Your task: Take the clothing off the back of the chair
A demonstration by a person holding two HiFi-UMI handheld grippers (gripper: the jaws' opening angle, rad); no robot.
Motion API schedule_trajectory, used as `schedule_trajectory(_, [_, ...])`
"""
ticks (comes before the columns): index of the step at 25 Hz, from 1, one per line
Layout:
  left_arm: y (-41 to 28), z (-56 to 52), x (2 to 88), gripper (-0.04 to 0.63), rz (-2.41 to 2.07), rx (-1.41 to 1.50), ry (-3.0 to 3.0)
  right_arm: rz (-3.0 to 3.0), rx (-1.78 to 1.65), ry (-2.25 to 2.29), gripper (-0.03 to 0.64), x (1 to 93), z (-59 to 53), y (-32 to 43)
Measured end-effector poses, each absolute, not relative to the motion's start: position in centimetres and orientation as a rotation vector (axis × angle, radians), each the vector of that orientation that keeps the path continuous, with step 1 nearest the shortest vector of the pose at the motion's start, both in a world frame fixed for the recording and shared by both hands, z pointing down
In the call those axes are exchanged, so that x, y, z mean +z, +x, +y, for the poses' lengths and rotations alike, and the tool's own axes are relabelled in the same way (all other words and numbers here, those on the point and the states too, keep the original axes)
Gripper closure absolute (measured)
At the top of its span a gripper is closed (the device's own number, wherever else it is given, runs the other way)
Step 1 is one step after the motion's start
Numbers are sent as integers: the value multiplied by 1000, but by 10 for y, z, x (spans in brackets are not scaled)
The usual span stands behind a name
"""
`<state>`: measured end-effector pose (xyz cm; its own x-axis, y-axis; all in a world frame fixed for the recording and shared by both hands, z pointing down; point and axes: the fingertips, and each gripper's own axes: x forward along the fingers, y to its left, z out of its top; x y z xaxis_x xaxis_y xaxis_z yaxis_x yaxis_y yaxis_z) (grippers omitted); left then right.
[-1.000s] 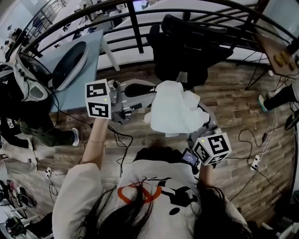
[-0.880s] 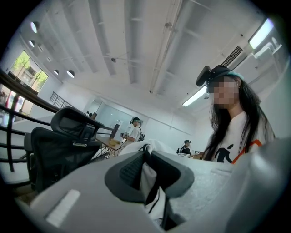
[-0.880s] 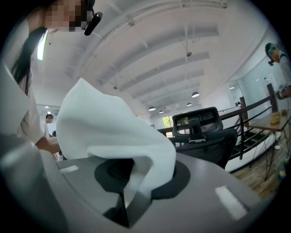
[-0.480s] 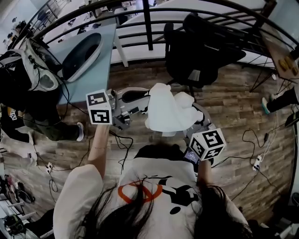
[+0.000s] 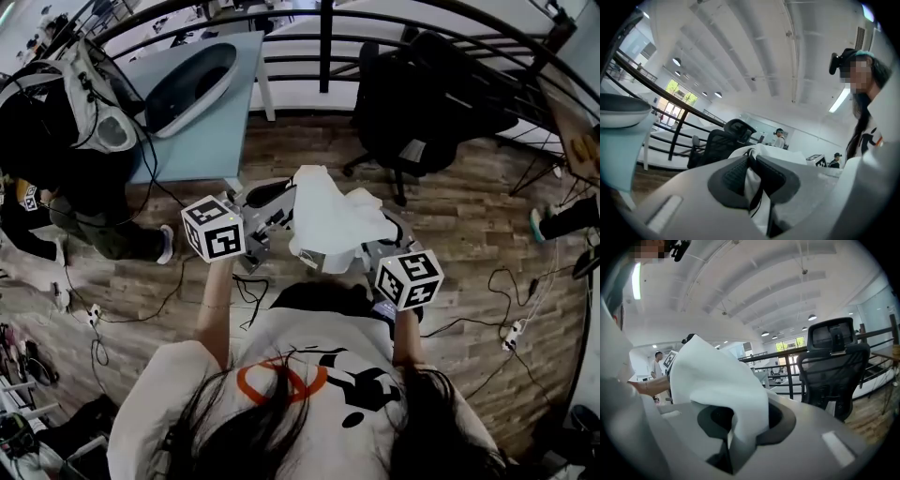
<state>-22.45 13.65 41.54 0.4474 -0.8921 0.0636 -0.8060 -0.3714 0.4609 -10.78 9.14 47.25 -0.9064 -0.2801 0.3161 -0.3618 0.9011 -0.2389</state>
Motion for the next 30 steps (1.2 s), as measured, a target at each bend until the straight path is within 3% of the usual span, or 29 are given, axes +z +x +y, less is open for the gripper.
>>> schedule_trajectory(9, [-262,174,457,541,-1707,-168,2083,-2712,488,405,502,506,127,-142])
schedule_trajectory(30, [-279,192,464,541,-1812,-165,2003,-2675,475,324,502,519,141,-163])
